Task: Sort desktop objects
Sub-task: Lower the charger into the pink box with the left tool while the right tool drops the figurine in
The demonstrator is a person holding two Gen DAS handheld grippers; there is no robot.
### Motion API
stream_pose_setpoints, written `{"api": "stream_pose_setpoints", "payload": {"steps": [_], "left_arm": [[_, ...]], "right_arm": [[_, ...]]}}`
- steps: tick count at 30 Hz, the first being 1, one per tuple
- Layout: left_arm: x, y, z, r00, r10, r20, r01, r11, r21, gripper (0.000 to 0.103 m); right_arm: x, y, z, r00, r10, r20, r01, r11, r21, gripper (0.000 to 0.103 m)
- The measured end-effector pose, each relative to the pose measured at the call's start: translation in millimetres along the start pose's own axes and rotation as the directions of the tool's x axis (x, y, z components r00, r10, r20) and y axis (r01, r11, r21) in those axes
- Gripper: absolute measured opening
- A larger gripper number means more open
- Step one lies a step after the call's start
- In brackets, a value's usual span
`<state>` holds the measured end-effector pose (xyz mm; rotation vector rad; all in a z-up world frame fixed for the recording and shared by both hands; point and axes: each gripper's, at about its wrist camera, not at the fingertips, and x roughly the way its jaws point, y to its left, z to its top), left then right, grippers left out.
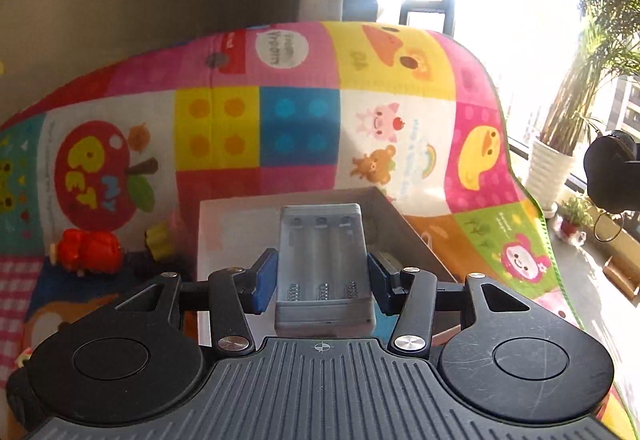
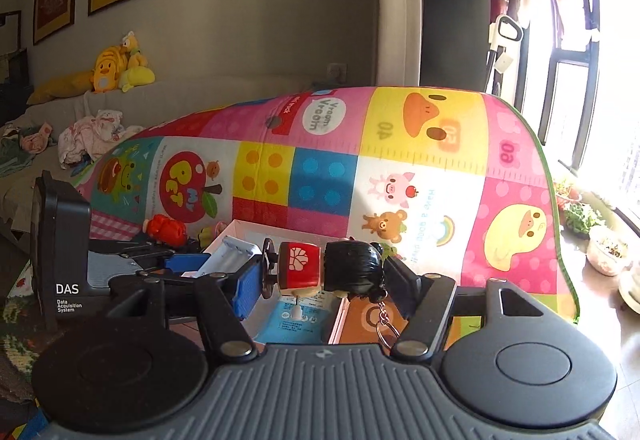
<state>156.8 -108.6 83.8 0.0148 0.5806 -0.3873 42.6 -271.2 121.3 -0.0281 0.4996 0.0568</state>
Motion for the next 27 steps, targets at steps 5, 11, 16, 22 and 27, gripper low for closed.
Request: {"api": "stream_pose_setpoints", "payload": {"steps": [5, 11, 16, 22, 27], "left_arm": [[-27, 29, -30, 0.999, -0.022, 0.031, 0.023, 0.999, -0.039, 0.069], [-75, 53, -73, 0.999, 0.008, 0.043, -0.009, 1.0, 0.01, 0.081], [-93, 86, -99, 0.998, 0.058, 0.02, -0.057, 0.997, -0.044, 0.09], [-96, 107, -116, 0.999, 0.042, 0.018, -0.039, 0.991, -0.126, 0.095], [-93, 119, -117, 0.997, 0.07, 0.038, -0.062, 0.983, -0.175, 0.099]], "right_arm": [[38, 9, 13, 0.998, 0.041, -0.044, -0.04, 0.999, 0.026, 0.065], [118, 37, 36, 0.994, 0.013, -0.108, -0.012, 1.0, 0.01, 0.065], [181, 43, 36, 0.972, -0.02, -0.235, 0.03, 0.999, 0.038, 0.065], [196, 60, 25, 0.946, -0.022, -0.323, 0.03, 0.999, 0.02, 0.062], [201, 100, 45, 0.944, 0.053, -0.327, -0.053, 0.999, 0.008, 0.062]]}}
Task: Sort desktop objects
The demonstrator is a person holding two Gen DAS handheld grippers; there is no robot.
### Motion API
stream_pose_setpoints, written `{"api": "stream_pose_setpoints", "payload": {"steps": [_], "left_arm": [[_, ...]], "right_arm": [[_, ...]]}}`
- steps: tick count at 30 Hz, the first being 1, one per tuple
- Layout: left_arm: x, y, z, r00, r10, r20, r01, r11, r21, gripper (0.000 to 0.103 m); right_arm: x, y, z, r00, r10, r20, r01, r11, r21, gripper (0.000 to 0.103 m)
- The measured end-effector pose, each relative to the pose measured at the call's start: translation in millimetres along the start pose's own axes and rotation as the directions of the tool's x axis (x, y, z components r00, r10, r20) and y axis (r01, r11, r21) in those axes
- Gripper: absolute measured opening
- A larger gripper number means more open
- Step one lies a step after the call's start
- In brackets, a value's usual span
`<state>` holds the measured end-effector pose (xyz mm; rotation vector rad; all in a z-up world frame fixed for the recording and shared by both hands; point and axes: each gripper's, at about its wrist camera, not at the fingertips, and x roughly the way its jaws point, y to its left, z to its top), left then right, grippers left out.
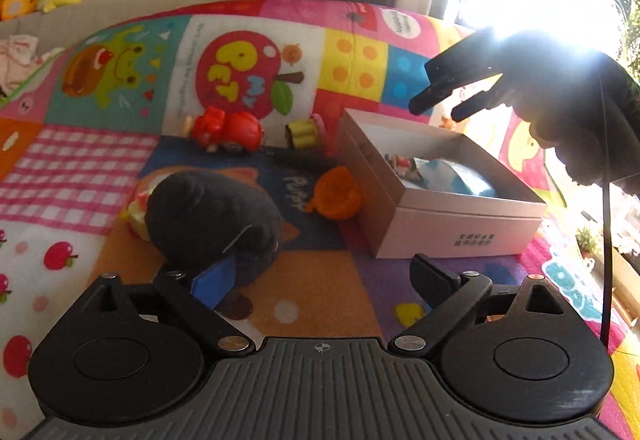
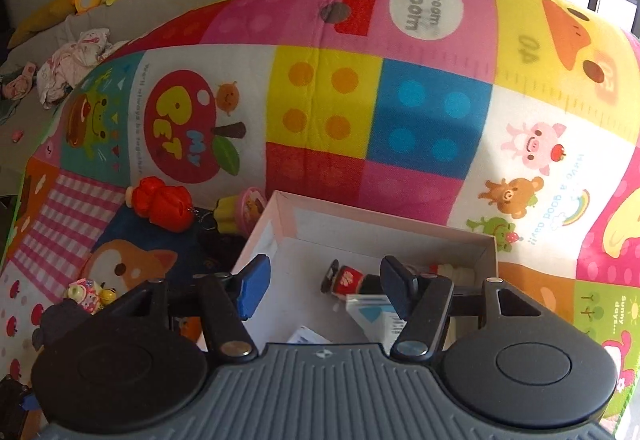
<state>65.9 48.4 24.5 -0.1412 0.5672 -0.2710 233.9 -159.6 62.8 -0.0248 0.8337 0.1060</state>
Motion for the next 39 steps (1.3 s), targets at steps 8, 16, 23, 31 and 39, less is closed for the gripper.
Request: {"api": "stream_pose_setpoints", "payload": {"steps": [8, 16, 23, 31, 39], "left_arm": [[-3, 17, -4, 1.0, -0.001, 0.023, 0.003, 0.998, -0.067, 0.101], [8, 40, -7, 1.0, -0.016, -0.027, 0.011, 0.986, -0.166, 0.101], [5, 36, -10, 1.0, -0.018, -0.021, 0.015, 0.989, -0.144, 0.101], [7, 35, -10, 1.0, -0.008, -0.026, 0.004, 0.991, -0.137, 0.102], [7, 26, -12, 0.999, 0.031, -0.032, -0.034, 0.996, -0.088, 0.102]], "right_arm": [[77, 96, 37, 0.998, -0.022, -0.053, 0.015, 0.991, -0.137, 0.075], [141, 124, 36, 0.968, -0.207, -0.141, 0.164, 0.951, -0.263, 0.044], [77, 116, 26, 0.994, -0.063, -0.091, 0.04, 0.972, -0.232, 0.044], [-58, 90, -51, 0.978, 0.176, -0.112, -0.203, 0.931, -0.305, 0.044], [-70, 65, -99, 0.961, 0.17, -0.217, -0.231, 0.926, -0.298, 0.043]]}}
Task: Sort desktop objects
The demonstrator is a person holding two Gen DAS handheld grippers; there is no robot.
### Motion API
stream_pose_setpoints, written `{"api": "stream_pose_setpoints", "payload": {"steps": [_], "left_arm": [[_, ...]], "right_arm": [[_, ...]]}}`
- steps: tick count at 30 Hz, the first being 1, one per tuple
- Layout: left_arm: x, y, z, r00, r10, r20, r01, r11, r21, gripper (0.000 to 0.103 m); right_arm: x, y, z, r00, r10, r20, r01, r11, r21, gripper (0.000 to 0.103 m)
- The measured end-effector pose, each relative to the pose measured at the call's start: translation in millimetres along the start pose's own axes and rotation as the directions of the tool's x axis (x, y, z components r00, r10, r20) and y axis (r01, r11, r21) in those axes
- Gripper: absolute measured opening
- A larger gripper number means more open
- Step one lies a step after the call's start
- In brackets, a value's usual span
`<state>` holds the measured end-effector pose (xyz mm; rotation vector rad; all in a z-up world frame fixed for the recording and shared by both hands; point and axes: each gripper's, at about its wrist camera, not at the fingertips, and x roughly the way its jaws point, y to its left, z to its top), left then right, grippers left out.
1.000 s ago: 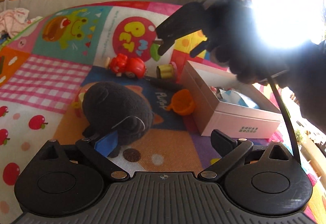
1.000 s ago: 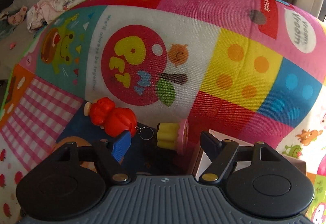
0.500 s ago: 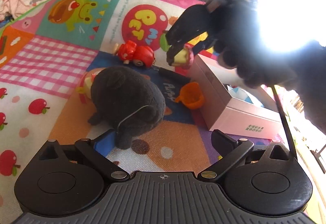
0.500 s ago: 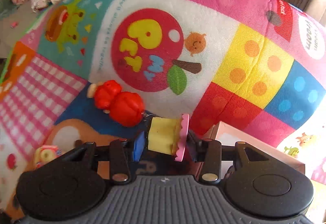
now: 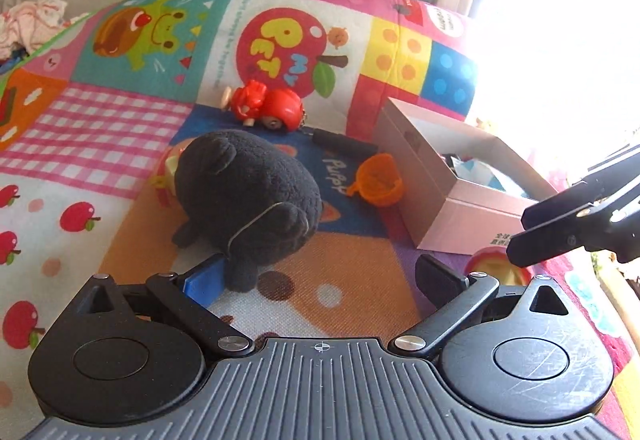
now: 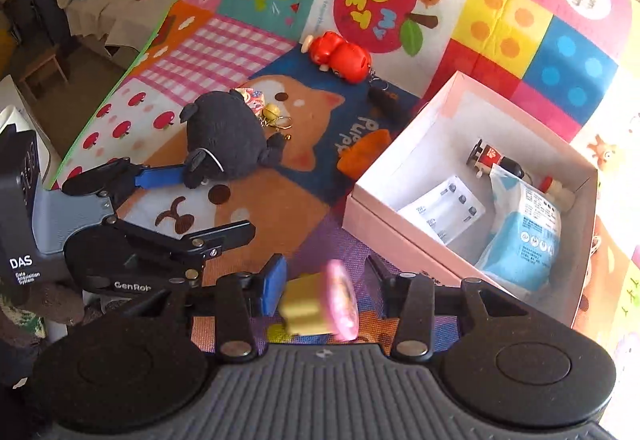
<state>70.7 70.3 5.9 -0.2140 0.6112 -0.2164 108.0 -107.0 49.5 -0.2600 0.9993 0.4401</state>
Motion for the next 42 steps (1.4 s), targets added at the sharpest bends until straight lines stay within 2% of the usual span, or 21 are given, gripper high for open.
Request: {"api": "stream_pose_setpoints", "payload": {"steps": [3, 5, 6, 8, 10, 13, 16, 20, 25, 31, 36, 38, 39, 40, 42], "left_arm": [[-1, -2, -2, 1.0, -0.004, 0.001, 0.004, 1.0, 0.008, 0.102], [-1, -2, -2, 1.0, -0.007, 0.003, 0.007, 1.0, 0.009, 0.102], [-1, -2, -2, 1.0, -0.01, 0.001, 0.01, 1.0, 0.005, 0.102], [-1, 0, -1, 1.0, -0.018, 0.001, 0.018, 1.0, -0.006, 0.102], [-2, 2, -1, 1.0, -0.028, 0.005, 0.028, 1.0, -0.015, 0.102], [-2, 6, -1, 0.999, -0.042, 0.006, 0.043, 0.999, -0.031, 0.102], [-1, 10, 0, 0.999, -0.053, -0.001, 0.053, 0.997, -0.06, 0.102], [-2, 15, 1, 0.998, -0.061, -0.001, 0.061, 0.995, -0.083, 0.102], [-2, 11, 0, 0.998, -0.064, -0.002, 0.064, 0.996, -0.059, 0.102], [-6, 5, -4, 0.997, -0.067, -0.027, 0.067, 0.998, -0.016, 0.102], [-12, -2, -9, 0.997, -0.074, -0.039, 0.074, 0.997, 0.007, 0.102], [-19, -3, -9, 0.997, -0.069, -0.032, 0.069, 0.998, 0.006, 0.102], [-23, -3, -8, 0.997, -0.071, -0.027, 0.071, 0.997, 0.005, 0.102], [-28, -3, -8, 0.997, -0.073, -0.022, 0.073, 0.997, 0.005, 0.102], [-40, -4, -8, 0.998, -0.068, -0.009, 0.068, 0.998, 0.011, 0.102]], "right_arm": [[3, -4, 17, 0.998, 0.015, 0.059, -0.016, 1.0, 0.021, 0.044], [14, -1, 37, 0.997, -0.001, 0.079, 0.001, 1.0, 0.0, 0.044], [22, 3, 47, 0.996, -0.029, 0.086, 0.031, 0.999, -0.024, 0.044], [44, 9, 69, 0.985, -0.134, 0.106, 0.143, 0.987, -0.079, 0.04], [73, 8, 91, 0.975, -0.208, 0.083, 0.216, 0.972, -0.092, 0.027], [113, -5, 117, 0.953, -0.301, 0.032, 0.303, 0.951, -0.069, 0.023], [137, -16, 127, 0.95, -0.309, -0.042, 0.308, 0.951, -0.022, 0.014], [134, -3, 112, 0.97, -0.225, -0.092, 0.22, 0.974, -0.061, 0.014], [110, 22, 79, 0.983, -0.115, -0.141, 0.101, 0.989, -0.107, 0.014], [60, 35, 30, 0.995, -0.033, -0.092, 0.02, 0.989, -0.146, 0.014], [26, 17, -10, 0.999, -0.048, -0.017, 0.045, 0.993, -0.112, 0.014], [16, 6, -23, 0.999, -0.031, 0.021, 0.032, 0.997, -0.063, 0.017], [14, 2, -28, 0.999, -0.009, 0.037, 0.011, 0.999, -0.037, 0.028], [12, -1, -32, 0.999, 0.013, 0.053, -0.012, 1.0, -0.013, 0.045], [13, -6, -39, 0.992, 0.069, 0.105, -0.074, 0.996, 0.046, 0.064]]}}
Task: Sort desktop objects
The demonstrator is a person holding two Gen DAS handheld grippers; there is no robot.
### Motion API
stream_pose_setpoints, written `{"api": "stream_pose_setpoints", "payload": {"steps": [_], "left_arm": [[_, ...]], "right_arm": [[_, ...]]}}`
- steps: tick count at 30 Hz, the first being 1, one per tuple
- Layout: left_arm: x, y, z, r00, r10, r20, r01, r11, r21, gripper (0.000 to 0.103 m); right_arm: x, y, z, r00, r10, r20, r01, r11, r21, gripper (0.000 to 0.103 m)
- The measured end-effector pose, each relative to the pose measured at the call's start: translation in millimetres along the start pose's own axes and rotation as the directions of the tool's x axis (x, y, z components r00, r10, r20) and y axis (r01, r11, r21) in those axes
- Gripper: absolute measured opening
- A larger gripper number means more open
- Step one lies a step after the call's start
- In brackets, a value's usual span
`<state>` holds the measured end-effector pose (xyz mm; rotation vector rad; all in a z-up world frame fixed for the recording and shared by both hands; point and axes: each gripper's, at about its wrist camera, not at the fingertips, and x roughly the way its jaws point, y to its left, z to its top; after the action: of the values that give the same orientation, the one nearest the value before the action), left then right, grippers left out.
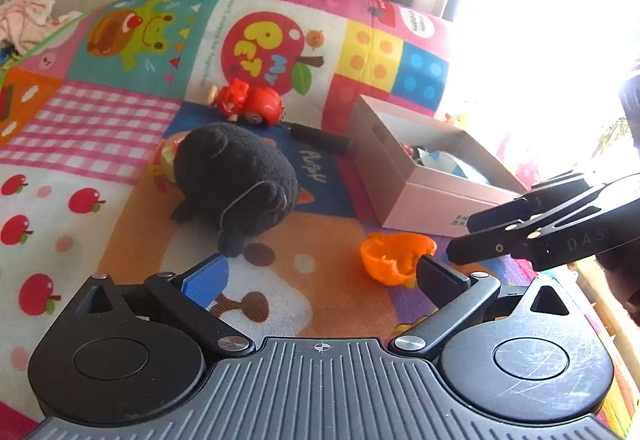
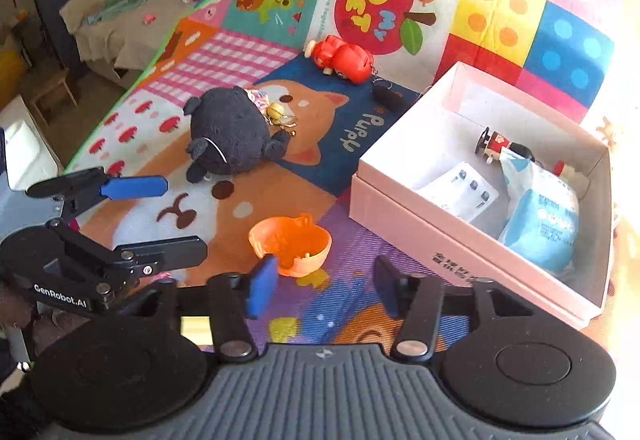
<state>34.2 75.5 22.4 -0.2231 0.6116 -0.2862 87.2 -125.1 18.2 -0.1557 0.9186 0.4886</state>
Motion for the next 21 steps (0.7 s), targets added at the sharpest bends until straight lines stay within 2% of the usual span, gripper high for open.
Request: {"api": "stream_pose_setpoints", "payload": {"steps": [4, 7, 8, 9, 11, 16, 21], "left_arm": [[-15, -7, -4, 0.999, 0.038, -0.008, -0.038, 0.999, 0.027, 0.103], [-20, -14, -12, 0.997, 0.066, -0.033, -0.064, 0.997, 0.049, 0.103], [-22, -17, -15, 0.997, 0.067, -0.045, -0.064, 0.997, 0.052, 0.103], [-25, -20, -17, 0.997, 0.063, -0.046, -0.06, 0.997, 0.054, 0.103], [-29, -27, -23, 0.997, 0.058, -0.046, -0.055, 0.995, 0.078, 0.103], [-37, -55, -36, 0.996, 0.042, -0.073, -0.029, 0.986, 0.166, 0.103], [-37, -80, -48, 0.991, -0.046, -0.122, 0.07, 0.976, 0.207, 0.103]], "right_arm": [[26, -3, -3, 0.997, 0.067, 0.029, -0.07, 0.991, 0.116, 0.074], [47, 2, -3, 0.996, 0.078, 0.036, -0.082, 0.988, 0.134, 0.072], [52, 6, -5, 0.998, 0.047, 0.052, -0.053, 0.991, 0.119, 0.067], [54, 10, -6, 0.998, 0.019, 0.057, -0.025, 0.995, 0.098, 0.056], [51, 11, -12, 0.997, -0.031, 0.076, 0.025, 0.997, 0.077, 0.055], [17, -8, -44, 0.992, -0.077, 0.101, 0.066, 0.991, 0.115, 0.055], [-16, -33, -99, 0.976, -0.193, 0.1, 0.173, 0.969, 0.178, 0.056]]}}
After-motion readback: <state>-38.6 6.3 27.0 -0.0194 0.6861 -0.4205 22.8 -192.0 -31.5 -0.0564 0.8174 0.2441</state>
